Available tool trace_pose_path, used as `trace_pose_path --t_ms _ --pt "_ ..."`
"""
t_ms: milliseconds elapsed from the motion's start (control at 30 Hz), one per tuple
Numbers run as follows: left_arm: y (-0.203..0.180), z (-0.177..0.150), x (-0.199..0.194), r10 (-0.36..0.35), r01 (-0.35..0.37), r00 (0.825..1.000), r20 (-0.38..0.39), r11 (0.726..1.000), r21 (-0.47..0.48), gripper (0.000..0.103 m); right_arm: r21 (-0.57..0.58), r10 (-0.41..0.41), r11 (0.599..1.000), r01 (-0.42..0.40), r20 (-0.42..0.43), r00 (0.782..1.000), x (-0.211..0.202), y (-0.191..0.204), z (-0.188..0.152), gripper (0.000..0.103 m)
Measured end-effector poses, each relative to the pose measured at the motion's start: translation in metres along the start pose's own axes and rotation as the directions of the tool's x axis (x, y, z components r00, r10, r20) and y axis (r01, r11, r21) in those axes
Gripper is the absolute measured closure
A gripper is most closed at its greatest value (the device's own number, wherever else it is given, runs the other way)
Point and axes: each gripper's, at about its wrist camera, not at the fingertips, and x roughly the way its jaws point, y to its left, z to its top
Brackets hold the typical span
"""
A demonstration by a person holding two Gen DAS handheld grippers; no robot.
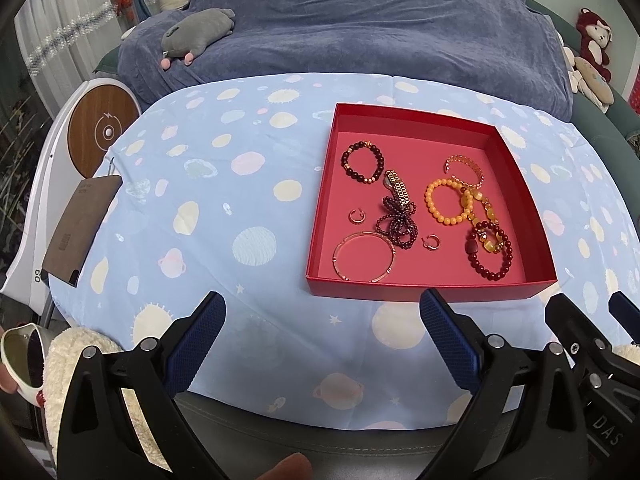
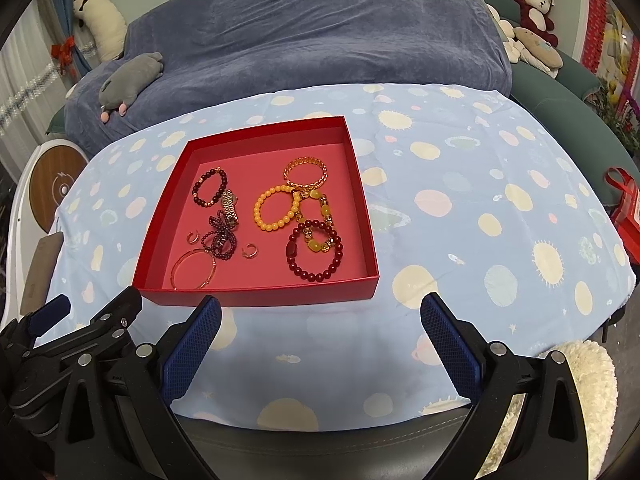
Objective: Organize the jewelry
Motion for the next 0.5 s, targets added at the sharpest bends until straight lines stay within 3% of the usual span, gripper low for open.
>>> trace_pose_path --t_ms 500 --pt "0.0004 -0.0019 -0.0002 0.024 -0.024 1.000 0.009 1.000 0.009 0.008 -0.001 -0.001 1.000 0.001 0.002 1.000 -0.0011 -0.0015 -0.0014 0.007"
